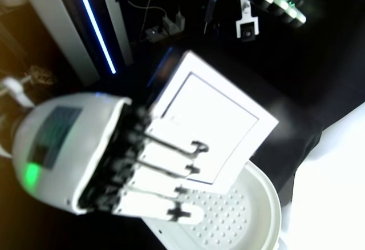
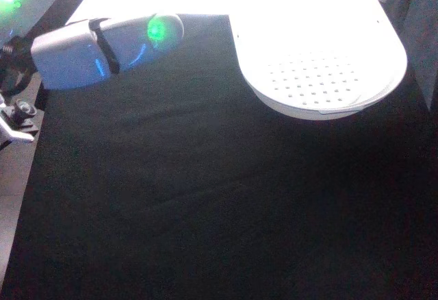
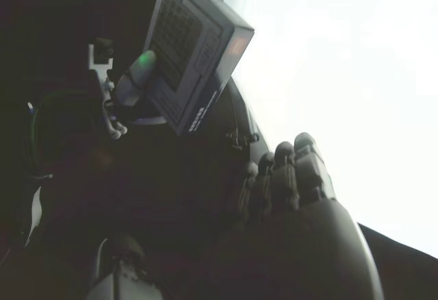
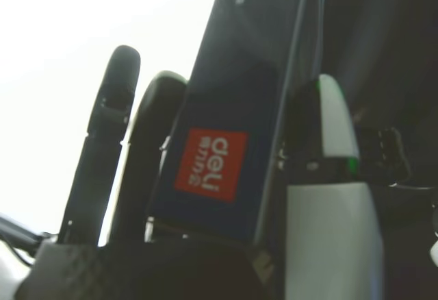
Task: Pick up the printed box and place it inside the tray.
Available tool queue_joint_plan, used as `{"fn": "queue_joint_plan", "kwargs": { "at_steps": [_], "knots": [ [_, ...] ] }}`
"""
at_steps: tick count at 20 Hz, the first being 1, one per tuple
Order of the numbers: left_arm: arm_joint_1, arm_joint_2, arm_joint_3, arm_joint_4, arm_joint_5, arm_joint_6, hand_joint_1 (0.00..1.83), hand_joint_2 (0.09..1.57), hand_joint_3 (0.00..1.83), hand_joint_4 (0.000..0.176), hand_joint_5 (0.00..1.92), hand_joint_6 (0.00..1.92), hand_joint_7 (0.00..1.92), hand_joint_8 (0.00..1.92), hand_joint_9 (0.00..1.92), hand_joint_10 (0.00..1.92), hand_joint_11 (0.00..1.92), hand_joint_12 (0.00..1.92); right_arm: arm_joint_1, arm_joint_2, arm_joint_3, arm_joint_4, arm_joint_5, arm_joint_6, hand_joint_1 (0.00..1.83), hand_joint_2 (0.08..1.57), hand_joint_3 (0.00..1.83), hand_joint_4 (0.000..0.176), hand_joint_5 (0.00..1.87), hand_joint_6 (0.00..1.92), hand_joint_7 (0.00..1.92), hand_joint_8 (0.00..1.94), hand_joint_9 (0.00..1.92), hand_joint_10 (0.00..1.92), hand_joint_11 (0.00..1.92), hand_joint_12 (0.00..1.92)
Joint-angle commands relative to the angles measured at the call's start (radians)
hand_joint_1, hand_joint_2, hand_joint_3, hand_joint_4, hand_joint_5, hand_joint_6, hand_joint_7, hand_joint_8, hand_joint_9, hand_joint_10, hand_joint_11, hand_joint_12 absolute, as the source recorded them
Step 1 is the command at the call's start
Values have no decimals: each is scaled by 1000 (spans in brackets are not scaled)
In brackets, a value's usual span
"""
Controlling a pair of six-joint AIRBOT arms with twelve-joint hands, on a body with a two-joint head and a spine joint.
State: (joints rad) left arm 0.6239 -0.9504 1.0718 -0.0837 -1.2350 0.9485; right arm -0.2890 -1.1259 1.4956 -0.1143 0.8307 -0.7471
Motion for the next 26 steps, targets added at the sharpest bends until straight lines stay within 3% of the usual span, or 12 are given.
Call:
{"fn": "queue_joint_plan", "kwargs": {
  "at_steps": [1, 4, 6, 8, 11, 12, 13, 14, 15, 16, 17, 26],
  "knots": [
    [-2, 10, -1, -11, -131, -6, 0, 935, 2, 0, 0, 0, 0, 0, 0, 0, 0, 0, 17, 8, 0, 22, 62, -35, 1269, 1119, 0, 0, 940, 786, 1042, 1156, 1030, 1021, 852, 1379],
    [6, 9, -1, -16, -131, -9, 0, 911, 0, 0, 0, 0, 0, 0, 0, 0, 0, 0, 17, 8, 0, 22, 40, -62, 1270, 1105, 0, 0, 1021, 678, 1024, 1207, 994, 1223, 887, 1536],
    [17, 9, -1, -27, -134, -14, 0, 898, 0, 0, 0, 0, 0, 0, 0, 0, 0, 0, 17, 8, 2, 22, 33, -69, 1272, 1098, 0, 0, 1024, 682, 1047, 1163, 989, 1222, 892, 1538],
    [25, 9, -1, -30, -137, -14, 0, 896, 0, 0, 0, 0, 0, 0, 0, 0, 0, 0, 17, 8, 4, 22, 24, -72, 1169, 1092, 1, 0, 1022, 922, 1062, 1070, 983, 1289, 900, 1588],
    [35, 8, -1, -34, -138, -16, 0, 888, 0, 0, 0, 0, 0, 0, 0, 0, 0, 0, 17, 8, 10, 26, 10, -72, 1165, 1097, 1, 0, 1014, 938, 1046, 1070, 966, 1309, 884, 1608],
    [35, 8, -1, -34, -138, -16, 0, 884, 0, 0, 0, 0, 0, 0, 0, 0, 0, 0, 17, 8, 11, 30, 10, -75, 1105, 1137, 1, 0, 921, 1036, 887, 930, 758, 1167, 612, 1536],
    [37, 8, -1, -35, -139, -17, 0, 876, 0, 0, 0, 0, 0, 0, 0, 0, 0, 0, 17, 8, 11, 30, 9, -77, 798, 1004, 0, 58, 379, 339, 588, 368, 525, 643, 314, 1288],
    [38, 8, -1, -36, -139, -17, 0, 874, 0, 0, 0, 0, 0, 0, 0, 0, 0, 0, 17, 8, 11, 30, 9, -78, 699, 918, 0, 112, 172, 85, 360, 93, 364, 245, 62, 1084],
    [40, 8, -1, -38, -139, -17, 0, 893, 0, 0, 0, 0, 0, 0, 0, 0, 0, 0, 17, 8, 11, 30, 9, -82, 540, 842, 0, 163, 34, 16, 71, 18, 99, 52, 12, 337],
    [42, 8, -1, -38, -139, -17, 0, 892, 0, 0, 0, 0, 0, 0, 0, 0, 0, 0, 17, 8, 9, 31, 9, -84, 465, 793, 0, 173, 6, 2, 13, 3, 19, 10, 2, 67],
    [46, 8, 0, -41, -139, -17, 0, 890, 0, 0, 0, 0, 0, 0, 0, 0, 0, 0, 17, 8, 8, 31, 9, -87, 463, 751, 0, 175, 0, 0, 2, 0, 3, 1, 0, 13],
    [51, 6, -1, -48, -131, -17, 0, 866, 0, 0, 0, 0, 0, 0, 0, 0, 0, 0, 17, 9, -29, 30, 9, -87, 371, 710, 0, 176, 0, 0, 0, 0, 0, 0, 0, 0]
  ]
}}
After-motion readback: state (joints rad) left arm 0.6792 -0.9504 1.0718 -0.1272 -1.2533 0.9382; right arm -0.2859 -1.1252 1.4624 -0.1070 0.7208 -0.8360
